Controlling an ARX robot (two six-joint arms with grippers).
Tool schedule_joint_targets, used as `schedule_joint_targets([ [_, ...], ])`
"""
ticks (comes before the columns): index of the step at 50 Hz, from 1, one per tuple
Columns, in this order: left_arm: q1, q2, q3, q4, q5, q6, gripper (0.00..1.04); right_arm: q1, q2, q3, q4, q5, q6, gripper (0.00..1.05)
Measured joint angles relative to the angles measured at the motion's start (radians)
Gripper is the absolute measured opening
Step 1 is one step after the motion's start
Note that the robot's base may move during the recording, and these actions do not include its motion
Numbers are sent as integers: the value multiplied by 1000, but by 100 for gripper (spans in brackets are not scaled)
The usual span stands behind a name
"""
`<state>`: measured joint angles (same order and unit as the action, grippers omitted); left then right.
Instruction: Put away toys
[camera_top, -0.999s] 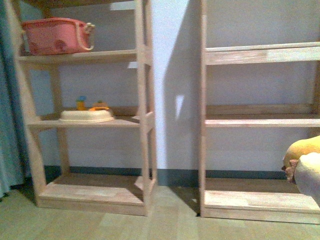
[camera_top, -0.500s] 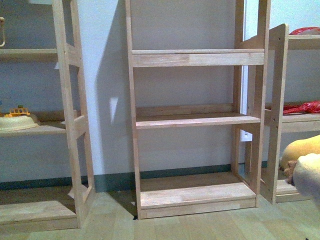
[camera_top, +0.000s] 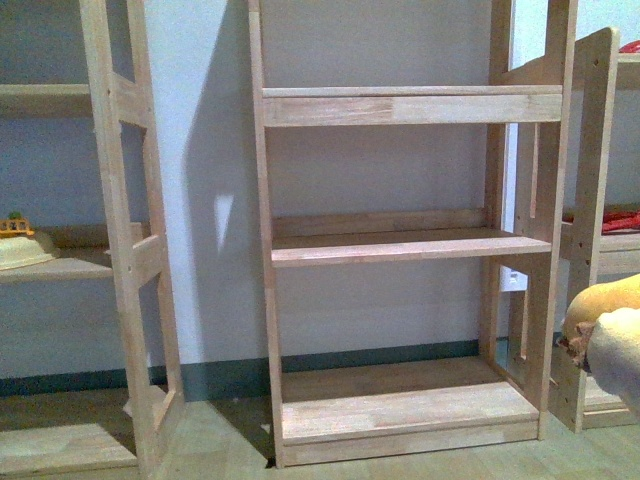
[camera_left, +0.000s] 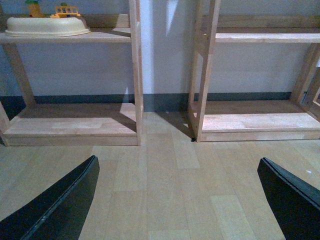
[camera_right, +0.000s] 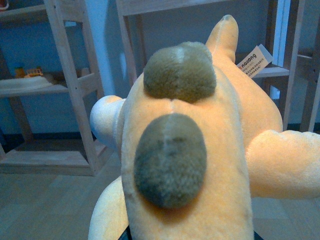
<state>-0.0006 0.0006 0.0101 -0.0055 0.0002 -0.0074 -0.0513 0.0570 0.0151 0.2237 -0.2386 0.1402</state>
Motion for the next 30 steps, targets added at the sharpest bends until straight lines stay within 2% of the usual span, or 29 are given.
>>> schedule_joint_targets([
  [30,0,0,0,0,0,0,98,1,0,0,0,0,0,7],
])
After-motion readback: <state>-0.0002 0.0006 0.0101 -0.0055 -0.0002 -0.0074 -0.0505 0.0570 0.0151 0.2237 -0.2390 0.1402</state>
